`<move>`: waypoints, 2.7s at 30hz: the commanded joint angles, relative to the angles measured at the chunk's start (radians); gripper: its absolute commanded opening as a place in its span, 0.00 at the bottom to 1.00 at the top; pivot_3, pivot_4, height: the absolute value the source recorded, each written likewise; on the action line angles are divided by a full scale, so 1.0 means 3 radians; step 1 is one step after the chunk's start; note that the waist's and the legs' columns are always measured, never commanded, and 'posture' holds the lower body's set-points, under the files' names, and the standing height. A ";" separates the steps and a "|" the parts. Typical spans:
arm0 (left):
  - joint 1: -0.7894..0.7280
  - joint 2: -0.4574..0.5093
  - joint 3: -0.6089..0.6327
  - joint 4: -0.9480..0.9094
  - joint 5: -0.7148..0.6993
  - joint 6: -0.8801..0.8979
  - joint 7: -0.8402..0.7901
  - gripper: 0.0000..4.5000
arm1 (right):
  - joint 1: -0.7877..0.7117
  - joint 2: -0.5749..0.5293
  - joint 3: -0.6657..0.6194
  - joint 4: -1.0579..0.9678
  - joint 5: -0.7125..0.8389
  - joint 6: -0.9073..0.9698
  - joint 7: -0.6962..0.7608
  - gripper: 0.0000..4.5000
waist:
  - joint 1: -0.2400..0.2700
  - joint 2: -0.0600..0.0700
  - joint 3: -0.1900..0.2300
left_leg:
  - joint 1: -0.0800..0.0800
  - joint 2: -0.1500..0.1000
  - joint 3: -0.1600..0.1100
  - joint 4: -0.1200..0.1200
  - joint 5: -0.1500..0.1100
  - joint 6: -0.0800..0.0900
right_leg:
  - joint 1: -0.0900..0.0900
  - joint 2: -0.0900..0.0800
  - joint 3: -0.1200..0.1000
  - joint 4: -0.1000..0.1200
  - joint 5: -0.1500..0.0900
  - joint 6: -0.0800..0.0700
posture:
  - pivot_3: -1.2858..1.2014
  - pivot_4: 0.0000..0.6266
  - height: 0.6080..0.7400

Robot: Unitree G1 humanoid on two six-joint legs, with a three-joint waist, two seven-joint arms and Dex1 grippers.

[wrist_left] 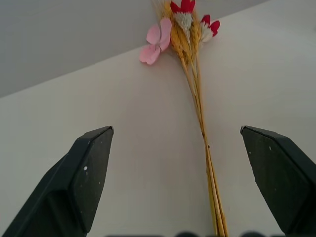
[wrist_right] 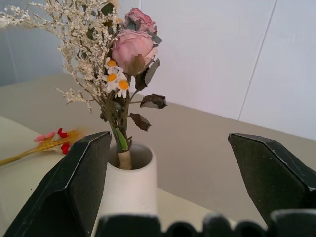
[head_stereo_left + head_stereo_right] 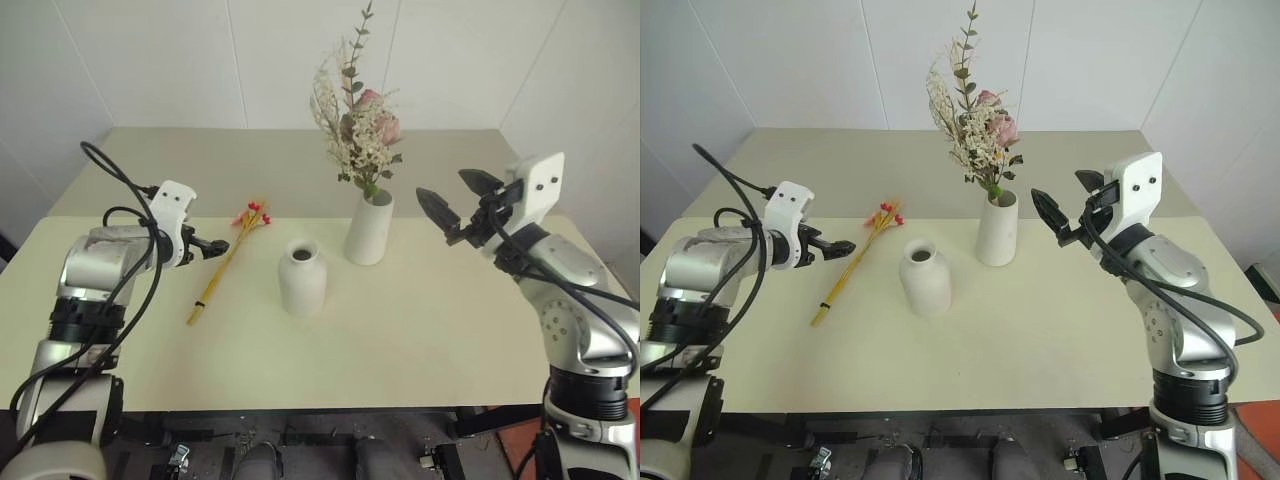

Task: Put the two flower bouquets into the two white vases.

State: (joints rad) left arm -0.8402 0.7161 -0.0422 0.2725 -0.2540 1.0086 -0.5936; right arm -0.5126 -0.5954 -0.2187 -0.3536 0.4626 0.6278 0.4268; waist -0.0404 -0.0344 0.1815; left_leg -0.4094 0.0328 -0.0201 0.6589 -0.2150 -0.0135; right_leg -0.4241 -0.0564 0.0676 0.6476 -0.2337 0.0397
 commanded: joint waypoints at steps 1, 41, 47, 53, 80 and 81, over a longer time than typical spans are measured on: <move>-0.0146 -0.0012 -0.0161 0.0144 0.0030 0.0105 -0.0203 1.00 | 0.0114 -0.0276 -0.0174 -0.0406 0.0161 0.0215 0.0151 0.99 | -0.0007 0.0000 0.0000 | -0.0001 0.0000 0.0000 0.0000 0.0000 0.0000 | 0.0000 0.0000 0.0000 0.0000 0.0000 0.0000 | 0.52 0.24 1.00; 0.0000 -0.0765 0.1006 -0.0161 -0.0312 -0.1461 -0.0034 0.00 | 0.1402 -0.0977 -0.1102 -0.1115 0.1010 0.0612 0.0930 1.00 | 0.0086 -0.0004 0.0000 | -0.0010 -0.0005 -0.0003 0.0005 0.0000 0.0000 | 0.0002 -0.0007 -0.0002 -0.0006 0.0002 0.0004 | 0.52 0.24 1.00; -0.0070 -0.0832 0.1572 -0.0554 -0.1628 -0.1150 -0.0791 0.00 | 0.1649 -0.0991 -0.1048 -0.1141 0.0915 0.0446 0.1058 1.00 | 0.0074 -0.0004 0.0000 | 0.0002 -0.0003 -0.0002 0.0007 0.0000 0.0000 | 0.0011 -0.0004 -0.0002 -0.0003 0.0002 0.0005 | 0.52 0.24 1.00; -0.0276 -0.1021 0.1716 -0.0398 -0.2184 -0.1211 -0.0974 0.00 | 0.1618 -0.0837 -0.0902 -0.1199 0.0892 0.0379 0.0856 1.00 | 0.0079 -0.0005 -0.0001 | 0.0008 -0.0004 -0.0002 0.0007 0.0000 0.0000 | 0.0017 -0.0003 -0.0001 -0.0003 0.0001 0.0006 | 0.52 0.24 1.00; -0.0156 -0.1492 0.0965 0.0065 -0.1816 -0.1722 -0.1450 0.00 | 0.1671 -0.0461 -0.0926 -0.1307 0.0766 0.0077 0.0340 1.00 | 0.0085 -0.0007 -0.0003 | 0.0007 -0.0006 -0.0002 0.0007 0.0000 0.0000 | 0.0016 -0.0002 0.0002 -0.0004 0.0001 0.0005 | 0.52 0.24 1.00; -0.0153 -0.1509 0.0953 0.0096 -0.1804 -0.1752 -0.1477 0.00 | 0.1668 -0.0469 -0.0918 -0.1306 0.0763 0.0074 0.0341 1.00 | 0.0086 -0.0007 -0.0003 | 0.0007 -0.0006 -0.0002 0.0007 0.0000 0.0000 | 0.0016 -0.0002 0.0001 -0.0004 0.0001 0.0005 | 0.52 0.24 1.00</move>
State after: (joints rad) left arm -0.8795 0.2683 0.2421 0.3006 -0.8003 0.5163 -1.0193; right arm 0.0047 -0.7309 -0.4616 -0.7336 0.6904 0.6822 0.5365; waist -0.0148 -0.0365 0.1807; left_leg -0.4075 0.0310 -0.0207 0.6611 -0.2149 -0.0135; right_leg -0.4193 -0.0572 0.0681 0.6463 -0.2333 0.0413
